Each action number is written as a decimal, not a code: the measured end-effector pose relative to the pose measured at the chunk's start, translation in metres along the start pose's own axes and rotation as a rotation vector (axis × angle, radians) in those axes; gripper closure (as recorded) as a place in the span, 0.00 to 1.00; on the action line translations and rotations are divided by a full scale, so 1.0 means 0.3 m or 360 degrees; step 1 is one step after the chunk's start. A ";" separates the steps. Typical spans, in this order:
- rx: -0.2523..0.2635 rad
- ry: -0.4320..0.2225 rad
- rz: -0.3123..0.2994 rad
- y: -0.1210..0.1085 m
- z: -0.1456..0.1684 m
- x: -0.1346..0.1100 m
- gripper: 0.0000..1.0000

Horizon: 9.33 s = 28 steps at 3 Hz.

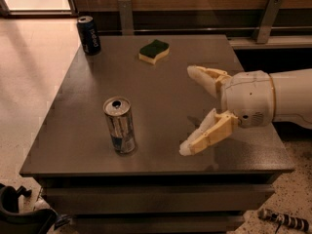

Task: Move redbull can near sponge

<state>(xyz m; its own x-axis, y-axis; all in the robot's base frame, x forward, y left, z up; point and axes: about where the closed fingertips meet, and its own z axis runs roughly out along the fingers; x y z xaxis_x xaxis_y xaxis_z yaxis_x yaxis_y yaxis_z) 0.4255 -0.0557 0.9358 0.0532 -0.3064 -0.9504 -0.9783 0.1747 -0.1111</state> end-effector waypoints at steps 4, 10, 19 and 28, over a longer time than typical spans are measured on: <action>-0.0043 -0.0077 0.0027 0.026 0.257 0.095 0.00; -0.0213 -0.0310 0.0064 0.125 0.473 0.081 0.37; 0.0236 -0.0271 0.0289 -0.608 0.247 -0.012 1.00; 0.0729 -0.0306 0.0269 -1.055 0.196 0.287 0.06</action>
Offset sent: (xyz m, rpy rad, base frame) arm 0.0146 0.0511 -0.0619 0.0593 0.0405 -0.0195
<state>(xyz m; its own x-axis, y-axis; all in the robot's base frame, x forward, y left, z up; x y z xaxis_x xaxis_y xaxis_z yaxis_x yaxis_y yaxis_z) 0.7515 -0.0825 0.8721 -0.0201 -0.0690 -0.9974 -0.7909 0.6114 -0.0263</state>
